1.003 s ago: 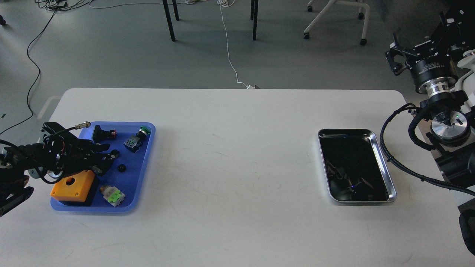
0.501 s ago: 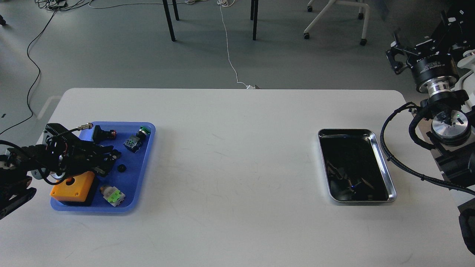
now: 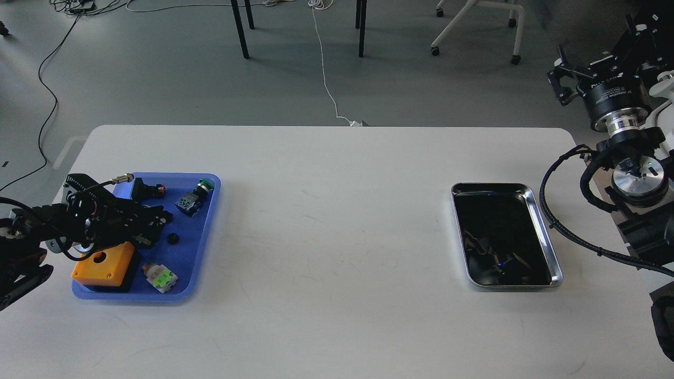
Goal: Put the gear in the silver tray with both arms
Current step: 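Close the left gripper on a small black gear in the blue tray, then lift the gear and swing the left arm toward the table center, then lower the gear and release it on the table between the trays, then retract the left arm and bring the right gripper toward the gear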
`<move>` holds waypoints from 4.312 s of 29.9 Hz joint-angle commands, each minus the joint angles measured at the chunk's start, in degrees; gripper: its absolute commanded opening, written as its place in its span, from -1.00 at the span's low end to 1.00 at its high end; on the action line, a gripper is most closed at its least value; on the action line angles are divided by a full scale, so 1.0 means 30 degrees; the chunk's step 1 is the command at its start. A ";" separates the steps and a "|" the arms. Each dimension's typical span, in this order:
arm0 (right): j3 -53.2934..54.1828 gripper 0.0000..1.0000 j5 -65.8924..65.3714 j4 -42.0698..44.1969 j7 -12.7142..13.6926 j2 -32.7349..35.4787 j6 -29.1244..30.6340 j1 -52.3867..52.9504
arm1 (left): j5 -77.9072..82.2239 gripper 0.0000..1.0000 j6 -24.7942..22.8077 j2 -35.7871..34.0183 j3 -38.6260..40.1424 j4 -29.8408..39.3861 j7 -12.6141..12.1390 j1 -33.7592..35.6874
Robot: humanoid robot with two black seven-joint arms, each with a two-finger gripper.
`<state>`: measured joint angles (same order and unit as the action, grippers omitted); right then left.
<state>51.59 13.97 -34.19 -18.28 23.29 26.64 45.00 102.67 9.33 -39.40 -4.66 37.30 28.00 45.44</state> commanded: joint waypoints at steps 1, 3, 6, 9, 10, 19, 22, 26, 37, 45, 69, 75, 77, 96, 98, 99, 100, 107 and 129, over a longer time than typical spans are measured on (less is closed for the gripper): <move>0.0001 0.99 0.0001 -0.0001 0.0000 0.0058 -0.0002 0.0001 | -0.0937 -0.61 -0.0062 -0.0257 0.0207 0.0018 0.0000 0.0176; -0.0028 0.99 0.0001 -0.0001 0.0000 0.0087 -0.0002 0.0001 | -0.2166 -0.61 -0.0062 -0.0635 0.0178 0.0018 0.0000 0.0322; -0.0029 0.99 0.0001 -0.0001 0.0000 0.0175 -0.0002 0.0059 | -0.3400 -0.61 -0.0121 -0.1718 0.0236 0.0222 0.0000 0.0498; -0.0058 0.99 0.0001 -0.0001 0.0000 0.0176 -0.0002 0.0206 | -0.3607 -0.61 -0.0150 -0.2423 0.0266 0.0252 0.0000 0.1052; -0.0058 0.99 0.0001 -0.0001 0.0000 0.0205 -0.0002 0.0206 | -0.3666 -0.62 -0.0150 -0.2570 0.0266 0.0252 0.0000 0.1374; -0.0116 0.99 0.0001 -0.0001 0.0000 0.0175 -0.0002 0.0265 | -0.4515 -0.72 -0.3131 -0.2543 0.0324 0.0281 0.0000 0.5503; -0.0116 0.99 0.0001 -0.0001 0.0000 0.0234 -0.0002 0.0265 | -0.5420 -0.73 -0.4744 -0.1959 0.0324 0.0894 0.0000 0.6881; -0.0116 0.99 0.0001 -0.0001 0.0000 0.0292 0.0028 0.0265 | -0.6770 -0.74 -0.6329 -0.1051 0.0266 0.1686 0.0000 0.8230; -0.0116 0.99 -0.0029 0.0058 0.0000 0.0263 0.0057 0.0235 | -0.6625 -0.73 -0.6537 0.3430 0.0207 0.3414 0.0000 0.9990; -0.0087 0.99 -0.0029 -0.0088 0.0000 0.0819 0.0144 -0.0028 | -0.5516 -0.69 -0.6537 0.7911 0.0003 0.3973 0.0000 0.9991; 0.0089 0.99 0.0001 -0.5508 -0.0088 0.4658 0.0455 -0.6561 | -0.0531 -0.64 -0.5834 1.3132 -0.1726 0.2217 0.0000 0.6476; 0.0118 0.99 0.0001 -0.5538 -0.0088 0.4658 0.0455 -0.6591 | -0.0502 -0.62 -0.5482 1.3132 -0.1756 0.1513 0.0000 0.5685; 0.0118 0.99 0.0001 -0.5538 -0.0088 0.4658 0.0455 -0.6591 | -0.0502 -0.61 -0.5482 1.3132 -0.1756 0.1395 -0.0046 0.5509; 0.0089 0.99 0.0001 -0.5509 -0.0088 0.4628 0.0455 -0.6561 | -0.0589 -0.51 -0.3724 1.3132 -0.4422 0.0076 -0.0017 0.5039; 0.0089 0.99 0.0001 -0.5509 -0.0088 0.4629 0.0455 -0.6561 | -0.0736 -0.34 -0.3695 1.3132 -0.4217 0.0076 -0.0017 0.5068; 0.0089 0.99 0.0001 -0.5509 -0.0088 0.4658 0.0455 -0.6532 | -0.0795 -0.15 -0.3637 1.3132 -0.4130 0.0076 0.0000 0.5098; 0.0089 0.99 0.0001 -0.5509 -0.0088 0.4658 0.0455 -0.6503 | -0.0824 0.03 -0.3520 1.3132 -0.4042 0.0076 0.0000 0.5156; 0.0030 0.99 -0.0029 -0.5538 -0.0088 0.4687 0.0455 -0.6386 | -0.2166 0.55 -0.2405 1.3132 -0.3429 0.0456 0.0000 0.5331; -0.8835 0.99 -0.3045 -0.5012 0.0000 0.6739 0.0455 0.4093 | -2.7944 0.96 -0.6561 1.0473 0.7647 0.0604 0.0000 0.7941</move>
<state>34.21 5.55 -49.71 -18.12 43.81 28.00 49.58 27.45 -7.43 -3.60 15.72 39.18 28.00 69.88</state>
